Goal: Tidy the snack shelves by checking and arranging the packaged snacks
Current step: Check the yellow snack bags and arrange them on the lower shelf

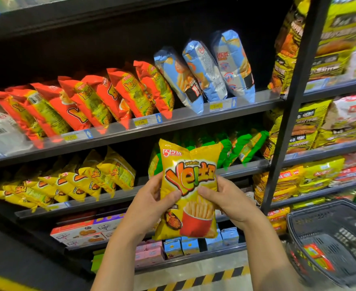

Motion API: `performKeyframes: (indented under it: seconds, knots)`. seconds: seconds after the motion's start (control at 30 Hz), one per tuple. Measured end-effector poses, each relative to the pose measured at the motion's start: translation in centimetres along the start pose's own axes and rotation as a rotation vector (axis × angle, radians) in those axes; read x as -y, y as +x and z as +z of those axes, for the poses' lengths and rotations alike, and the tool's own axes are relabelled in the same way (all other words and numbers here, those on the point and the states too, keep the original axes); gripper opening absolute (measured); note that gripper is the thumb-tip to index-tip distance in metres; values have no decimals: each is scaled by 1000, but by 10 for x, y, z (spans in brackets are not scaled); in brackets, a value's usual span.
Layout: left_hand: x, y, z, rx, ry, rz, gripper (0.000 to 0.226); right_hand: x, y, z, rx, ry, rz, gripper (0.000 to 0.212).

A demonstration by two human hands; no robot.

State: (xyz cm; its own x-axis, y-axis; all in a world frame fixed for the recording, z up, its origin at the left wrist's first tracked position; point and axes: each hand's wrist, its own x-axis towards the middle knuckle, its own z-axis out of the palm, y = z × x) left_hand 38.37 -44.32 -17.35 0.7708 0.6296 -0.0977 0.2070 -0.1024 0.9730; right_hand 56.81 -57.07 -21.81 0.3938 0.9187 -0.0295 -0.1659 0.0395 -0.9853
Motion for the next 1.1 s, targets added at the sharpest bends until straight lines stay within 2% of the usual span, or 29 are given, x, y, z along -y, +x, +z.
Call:
performKeyframes:
  seconds: [0.07, 0.13, 0.2, 0.23, 0.33, 0.37, 0.4, 0.43, 0.47, 0.5, 0.53, 0.6, 0.7, 0.73, 0.8, 0.9, 1.0, 1.1]
  knots:
    - [-6, -2, 8, -9, -1, -47, 52, 0, -2, 1, -13, 17, 54, 91]
    - [-12, -11, 15, -8, -25, -102, 47, 4, -2, 3, -24, 10, 108, 75]
    - [-14, 7, 20, -3, -29, -194, 30, 5, -3, 0, -40, -13, 172, 67]
    - [5, 18, 8, 18, -53, -228, 34, 10, -6, 2, -45, -23, 204, 65]
    - [60, 67, -19, 4, -5, -216, 88, 16, -1, 4, -112, -122, 251, 52]
    - [54, 66, -17, -20, 0, -253, 91, 16, 3, 6, -139, -149, 268, 50]
    - [31, 54, -5, 29, 12, -295, 87, 18, 4, 10, -134, -186, 285, 53]
    - [-8, 28, 8, 23, 29, -296, 83, 16, 10, 12, -174, -201, 310, 62]
    - [-16, 21, 16, -28, 81, -324, 92, 9, 14, 11, -180, -195, 311, 77]
    - [-21, 10, 16, -36, 114, -377, 93, 4, 17, 11, -172, -141, 300, 82]
    - [-16, 10, 14, -23, 84, -335, 85, -1, 17, 12, -154, -50, 300, 75]
    - [-13, 12, 15, -42, 91, -278, 66, 5, 10, 14, -71, 100, 272, 44]
    - [-10, 5, 16, -107, 57, -114, 36, 15, 6, 27, -50, 232, 330, 43]
    - [-11, 4, 18, -142, 59, -93, 38, 16, 8, 28, -55, 318, 375, 47]
    - [-9, 3, 18, -201, 21, -80, 59, 9, 0, 25, -32, 426, 327, 53]
    - [-7, 4, 13, -308, 82, -36, 76, 7, 4, 27, -109, 376, 241, 46]
    - [-8, 1, 11, -440, 297, 101, 59, -4, 13, 30, -206, 253, 116, 44]
    - [-7, 2, 17, -346, 291, 129, 41, -4, 17, 41, -294, 124, 15, 44]
